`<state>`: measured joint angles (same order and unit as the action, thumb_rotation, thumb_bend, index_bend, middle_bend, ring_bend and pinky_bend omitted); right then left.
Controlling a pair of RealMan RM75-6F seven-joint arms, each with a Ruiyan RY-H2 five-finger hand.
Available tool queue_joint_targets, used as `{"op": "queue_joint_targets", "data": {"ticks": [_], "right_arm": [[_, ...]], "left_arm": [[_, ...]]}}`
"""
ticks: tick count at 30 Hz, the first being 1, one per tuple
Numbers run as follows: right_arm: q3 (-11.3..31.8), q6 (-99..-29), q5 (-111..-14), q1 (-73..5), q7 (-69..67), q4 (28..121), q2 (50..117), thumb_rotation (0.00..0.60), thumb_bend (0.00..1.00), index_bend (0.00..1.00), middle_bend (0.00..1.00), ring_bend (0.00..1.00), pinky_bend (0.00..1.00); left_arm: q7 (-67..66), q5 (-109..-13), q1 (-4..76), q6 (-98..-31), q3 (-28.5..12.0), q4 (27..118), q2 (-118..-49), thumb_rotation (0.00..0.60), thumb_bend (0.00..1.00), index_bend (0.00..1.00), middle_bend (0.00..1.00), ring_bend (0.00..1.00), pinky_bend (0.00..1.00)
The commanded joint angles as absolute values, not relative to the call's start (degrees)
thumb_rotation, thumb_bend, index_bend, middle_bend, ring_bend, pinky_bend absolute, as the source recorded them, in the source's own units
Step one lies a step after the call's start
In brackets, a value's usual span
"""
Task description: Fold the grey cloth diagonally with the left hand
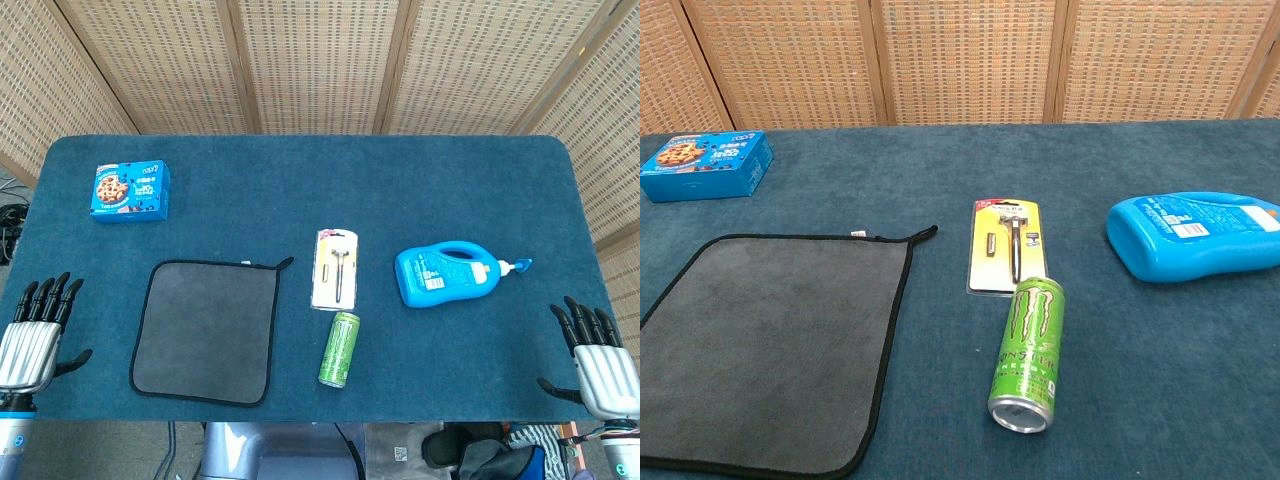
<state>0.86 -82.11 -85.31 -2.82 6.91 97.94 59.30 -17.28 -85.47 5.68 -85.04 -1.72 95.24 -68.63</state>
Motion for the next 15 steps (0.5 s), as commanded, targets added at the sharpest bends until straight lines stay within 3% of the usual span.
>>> {"op": "queue_joint_targets", "data": {"ticks": [1,15], "right_arm": [[0.9,-82.2,-85.3,-2.8,6.9,98.0,59.3,0.600,0.00,0.00,0.00,0.00,0.00],[1.0,-82.6,-85.6,-2.7,7.2,98.2,59.3,0.600,0.00,0.00,0.00,0.00,0.00]], "left_arm": [[-17.3,-85.5,5.7,-85.0,-1.7,95.3,-68.6,0.600,0.09,0.00,0.00,0.00,0.00],[-16.4,-85.7,5.8,-84.7,-1.6,95.1,-68.5,0.600,0.09,0.00,0.00,0.00,0.00]]}}
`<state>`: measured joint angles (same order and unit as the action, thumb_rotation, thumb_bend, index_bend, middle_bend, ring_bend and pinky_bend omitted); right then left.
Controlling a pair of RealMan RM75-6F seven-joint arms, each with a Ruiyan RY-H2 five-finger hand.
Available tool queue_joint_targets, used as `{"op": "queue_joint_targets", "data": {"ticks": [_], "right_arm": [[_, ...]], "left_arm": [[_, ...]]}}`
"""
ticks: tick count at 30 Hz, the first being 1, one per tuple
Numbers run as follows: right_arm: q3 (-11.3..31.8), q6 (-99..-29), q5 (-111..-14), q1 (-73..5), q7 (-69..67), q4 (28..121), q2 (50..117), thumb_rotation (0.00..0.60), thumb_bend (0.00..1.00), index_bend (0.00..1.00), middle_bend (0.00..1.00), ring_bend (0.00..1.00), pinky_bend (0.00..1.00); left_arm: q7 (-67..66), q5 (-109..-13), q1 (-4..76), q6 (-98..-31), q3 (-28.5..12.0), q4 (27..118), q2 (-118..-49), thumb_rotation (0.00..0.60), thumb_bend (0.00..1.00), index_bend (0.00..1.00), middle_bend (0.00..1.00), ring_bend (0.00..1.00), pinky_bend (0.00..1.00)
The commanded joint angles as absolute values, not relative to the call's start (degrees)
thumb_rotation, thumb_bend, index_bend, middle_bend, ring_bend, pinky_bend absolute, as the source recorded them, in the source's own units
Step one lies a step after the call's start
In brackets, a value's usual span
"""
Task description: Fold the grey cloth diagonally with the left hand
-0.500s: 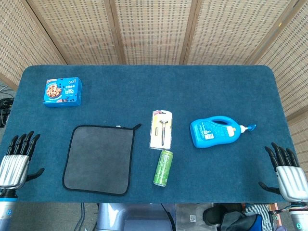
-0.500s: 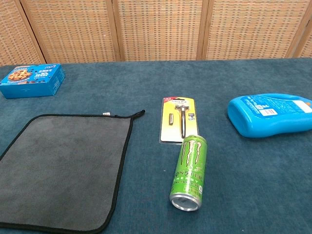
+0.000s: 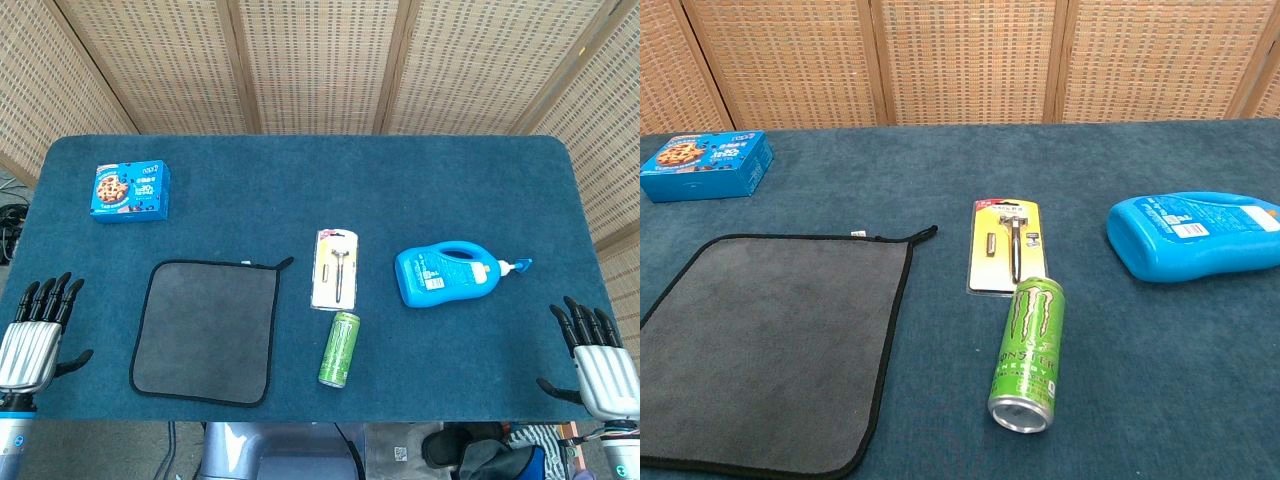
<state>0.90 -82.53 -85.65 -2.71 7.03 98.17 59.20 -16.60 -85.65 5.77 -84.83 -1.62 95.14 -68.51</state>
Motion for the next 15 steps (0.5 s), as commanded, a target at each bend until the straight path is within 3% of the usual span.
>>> {"op": "queue_joint_targets", "data": {"ticks": [1,15], "right_arm": [[1.0,-82.7,-85.6,-2.7,7.3,98.1,59.3,0.600,0.00,0.00,0.00,0.00,0.00],[1.5,-82.9,-84.9,-2.6,6.4,97.3,59.3,0.600,0.00,0.00,0.00,0.00,0.00]], "left_arm": [[-16.2,-85.8,5.9,-84.6,-1.6,95.2,-68.4,0.600,0.09,0.00,0.00,0.00,0.00],[-16.6,-86.1,6.0,-84.4,-1.3,95.6,-68.3,0.600,0.09,0.00,0.00,0.00,0.00]]}}
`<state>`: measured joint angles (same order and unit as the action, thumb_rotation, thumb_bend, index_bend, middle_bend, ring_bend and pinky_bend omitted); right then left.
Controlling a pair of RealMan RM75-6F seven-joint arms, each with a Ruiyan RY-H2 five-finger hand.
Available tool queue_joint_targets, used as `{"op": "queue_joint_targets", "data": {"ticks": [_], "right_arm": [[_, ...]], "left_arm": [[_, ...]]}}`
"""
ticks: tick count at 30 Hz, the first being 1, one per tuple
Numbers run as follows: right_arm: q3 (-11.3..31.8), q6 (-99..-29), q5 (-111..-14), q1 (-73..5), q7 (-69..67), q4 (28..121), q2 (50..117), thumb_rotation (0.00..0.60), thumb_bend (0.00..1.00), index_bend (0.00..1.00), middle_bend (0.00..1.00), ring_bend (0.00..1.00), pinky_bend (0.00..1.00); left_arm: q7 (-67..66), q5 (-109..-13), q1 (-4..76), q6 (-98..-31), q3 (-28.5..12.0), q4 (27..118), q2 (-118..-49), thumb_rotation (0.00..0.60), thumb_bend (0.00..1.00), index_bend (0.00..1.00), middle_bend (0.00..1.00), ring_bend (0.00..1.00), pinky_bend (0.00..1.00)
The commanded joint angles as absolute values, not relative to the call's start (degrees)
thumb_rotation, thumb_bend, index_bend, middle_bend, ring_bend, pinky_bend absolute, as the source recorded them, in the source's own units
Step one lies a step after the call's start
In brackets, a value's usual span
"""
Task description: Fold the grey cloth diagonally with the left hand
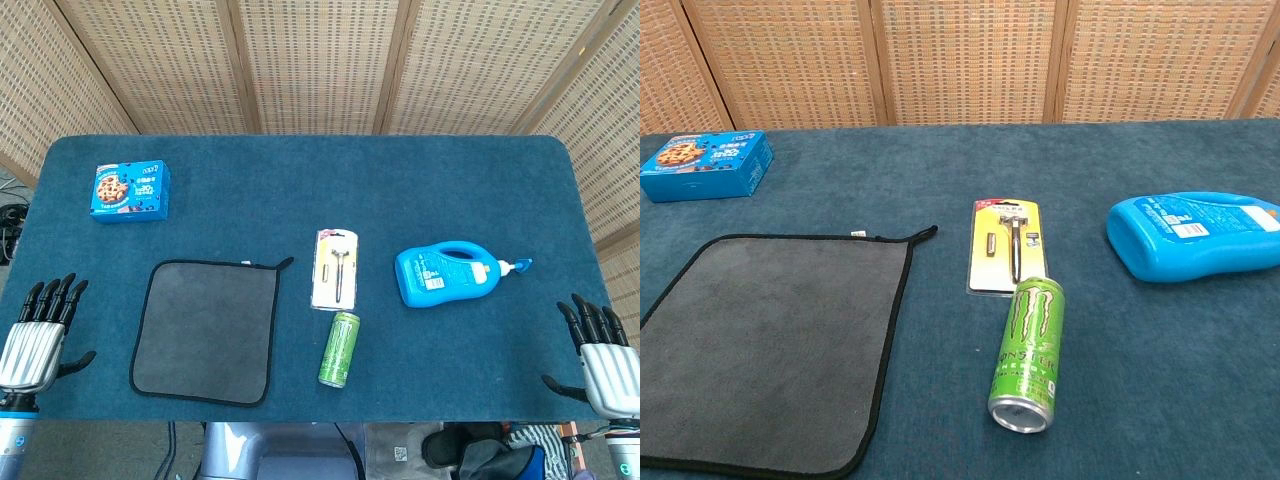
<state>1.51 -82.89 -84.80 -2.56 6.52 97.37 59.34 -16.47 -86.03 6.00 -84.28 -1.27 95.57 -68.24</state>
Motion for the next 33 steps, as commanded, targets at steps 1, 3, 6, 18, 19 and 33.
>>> {"op": "queue_joint_targets", "data": {"ticks": [1,3,6,18,19,33], "right_arm": [[1.5,-82.8,-84.9,-2.6,6.4,97.3,59.3,0.600,0.00,0.00,0.00,0.00,0.00],[1.4,-82.8,-84.9,-2.6,6.4,97.3,59.3,0.600,0.00,0.00,0.00,0.00,0.00],[1.5,-82.8,-84.8,-2.6,6.4,97.3,59.3,0.600,0.00,0.00,0.00,0.00,0.00],[2.1,-83.9,-84.4,-2.2,5.7,97.6,58.8,0.600,0.00,0.00,0.00,0.00,0.00],[2.1,-83.9,-84.4,-2.1,5.7,97.7,58.8,0.600,0.00,0.00,0.00,0.00,0.00],[2.1,-84.0,-84.5,-2.1,5.6,97.8,58.7,0.600,0.00,0.00,0.00,0.00,0.00]], "left_arm": [[-16.6,-86.2,6.0,-84.4,-1.3,95.7,-68.3,0.600,0.09,0.00,0.00,0.00,0.00],[-16.6,-86.3,6.0,-84.4,-1.1,95.7,-68.3,0.600,0.09,0.00,0.00,0.00,0.00],[-16.3,-86.7,6.1,-84.3,-1.0,95.8,-68.4,0.600,0.09,0.00,0.00,0.00,0.00],[-10.1,-94.3,6.8,-83.7,2.8,94.5,-67.1,0.600,0.09,0.00,0.00,0.00,0.00],[-9.7,-95.0,6.8,-83.6,3.2,93.9,-67.1,0.600,0.09,0.01,0.00,0.00,0.00],[-9.3,-95.9,6.8,-80.0,6.1,85.6,-71.4,0.600,0.10,0.33,0.00,0.00,0.00]]}}
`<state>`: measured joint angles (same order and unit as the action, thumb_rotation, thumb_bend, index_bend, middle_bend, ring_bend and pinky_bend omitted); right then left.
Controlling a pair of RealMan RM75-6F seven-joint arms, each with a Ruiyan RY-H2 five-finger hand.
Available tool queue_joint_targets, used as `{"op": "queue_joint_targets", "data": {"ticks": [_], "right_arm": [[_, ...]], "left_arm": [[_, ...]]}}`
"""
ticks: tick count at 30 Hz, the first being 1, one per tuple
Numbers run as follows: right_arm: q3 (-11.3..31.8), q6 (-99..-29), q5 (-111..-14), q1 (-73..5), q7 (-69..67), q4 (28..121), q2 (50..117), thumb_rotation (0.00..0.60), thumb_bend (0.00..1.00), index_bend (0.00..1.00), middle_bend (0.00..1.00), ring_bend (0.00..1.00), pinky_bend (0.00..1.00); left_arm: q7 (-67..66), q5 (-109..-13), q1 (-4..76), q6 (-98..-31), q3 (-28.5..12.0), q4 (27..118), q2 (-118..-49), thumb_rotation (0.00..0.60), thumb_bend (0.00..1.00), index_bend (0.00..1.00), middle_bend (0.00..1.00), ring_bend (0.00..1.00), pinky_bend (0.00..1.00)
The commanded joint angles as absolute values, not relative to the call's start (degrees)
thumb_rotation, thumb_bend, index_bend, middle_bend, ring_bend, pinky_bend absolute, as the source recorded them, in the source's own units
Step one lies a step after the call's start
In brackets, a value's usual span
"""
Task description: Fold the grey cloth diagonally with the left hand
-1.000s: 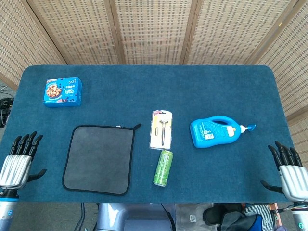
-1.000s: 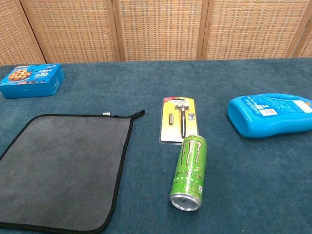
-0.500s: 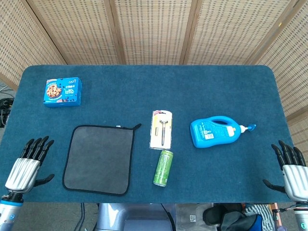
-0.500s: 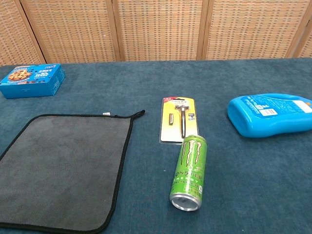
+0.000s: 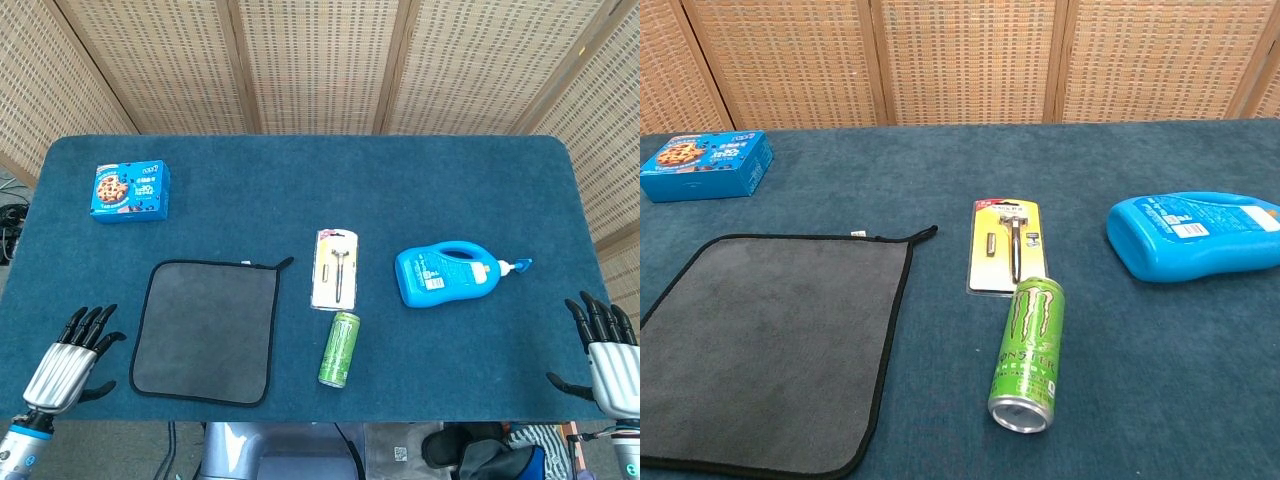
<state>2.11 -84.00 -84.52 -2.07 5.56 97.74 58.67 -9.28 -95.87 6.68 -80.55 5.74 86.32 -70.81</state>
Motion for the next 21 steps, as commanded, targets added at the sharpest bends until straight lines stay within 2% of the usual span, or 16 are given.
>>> {"op": "queue_joint_targets", "data": {"ticks": [1,21], "right_arm": [[2.1,-84.0,-84.5,-2.1,5.6,97.8,58.7,0.600,0.00,0.00,0.00,0.00,0.00],[2.5,-84.4,-84.3,-1.9,5.0,97.8,58.5,0.600,0.00,0.00,0.00,0.00,0.00]], "left_arm": [[-9.5,-95.9,6.8,-79.7,6.2,85.2,-71.7,0.600,0.09,0.33,0.00,0.00,0.00],[-12.4,-96.6,6.7,-75.9,8.9,78.1,-77.4,0.600,0.10,0.34,0.00,0.00,0.00]]}}
